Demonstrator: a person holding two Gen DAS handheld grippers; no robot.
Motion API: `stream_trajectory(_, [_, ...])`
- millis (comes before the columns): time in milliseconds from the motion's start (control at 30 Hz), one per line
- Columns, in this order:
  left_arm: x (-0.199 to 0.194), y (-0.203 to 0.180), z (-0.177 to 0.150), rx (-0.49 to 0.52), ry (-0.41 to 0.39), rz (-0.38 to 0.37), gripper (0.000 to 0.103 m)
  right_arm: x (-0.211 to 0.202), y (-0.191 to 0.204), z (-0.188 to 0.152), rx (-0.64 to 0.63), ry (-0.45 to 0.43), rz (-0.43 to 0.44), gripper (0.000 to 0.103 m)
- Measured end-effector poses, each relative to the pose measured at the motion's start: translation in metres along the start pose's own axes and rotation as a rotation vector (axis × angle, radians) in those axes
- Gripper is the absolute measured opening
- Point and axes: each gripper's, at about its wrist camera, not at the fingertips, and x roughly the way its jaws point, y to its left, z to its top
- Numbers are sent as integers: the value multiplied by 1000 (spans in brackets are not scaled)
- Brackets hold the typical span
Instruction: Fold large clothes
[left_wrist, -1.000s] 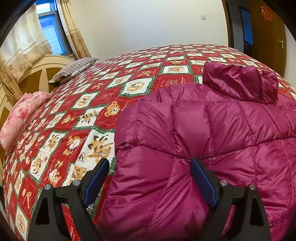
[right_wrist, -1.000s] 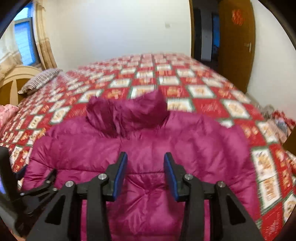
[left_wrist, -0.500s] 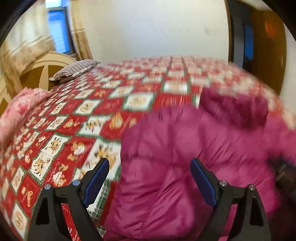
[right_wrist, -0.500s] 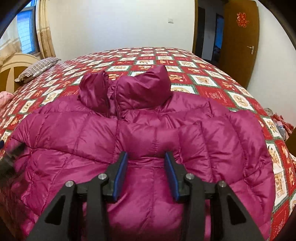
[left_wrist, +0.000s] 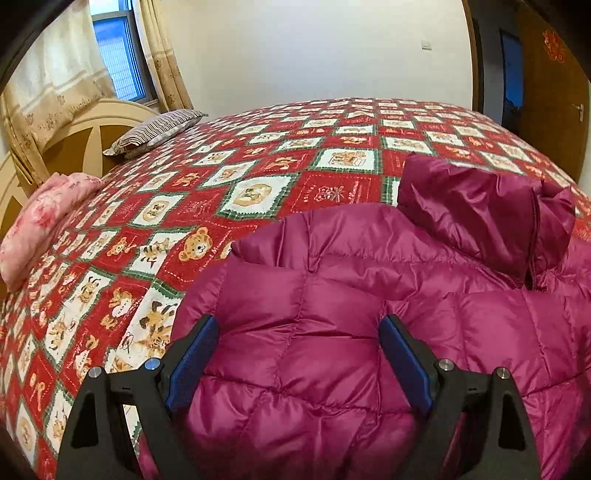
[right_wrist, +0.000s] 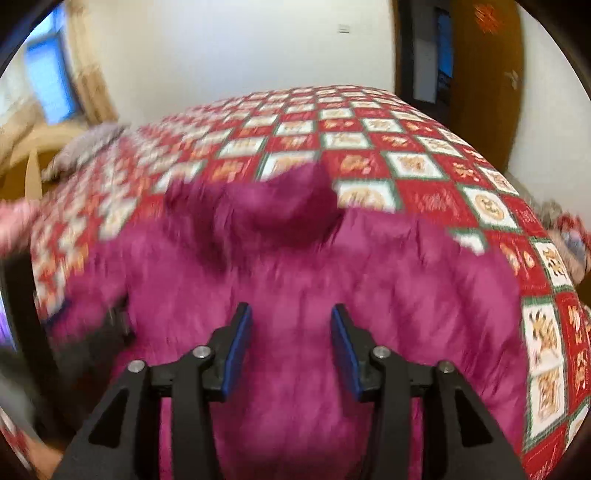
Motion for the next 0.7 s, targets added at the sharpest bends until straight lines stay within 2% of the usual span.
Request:
stream_trajectory(33, [-1,0,0,1,-2,2,90,2,-6,19,62,-6,8,68])
stream_trajectory(133, [-2,5,-1,-16,-10,-14,90,16,-19,61,201,-6,36,70])
stream_trajectory(233, [-2,9,-1,-44,-15,-42,90,57,-22,96,300,101,43,69])
stream_trajectory(300, [-2,12,-1,-60,-17,-61,90,78,-23,104,334,157,38,69])
stream_trajectory(400, [1,14,-1,-76,-7,-82,90,94,-12,97,294,252,18,66])
stream_trajectory(467, [2,16,-1,-86,-2,-94,90,90,-6,88,209,277,9,50])
stream_trajectory(533, [2,16,-1,-90,0,-98,90,78,-8,78,132,263,-24,38])
stream_trajectory(600, [2,17,-1,-92,-1,-100,90,64,-20,68,100,245,-45,36])
stream_trajectory(700, [3,17,-1,-95,1,-105,90,61,-47,46,121,261,-62,35])
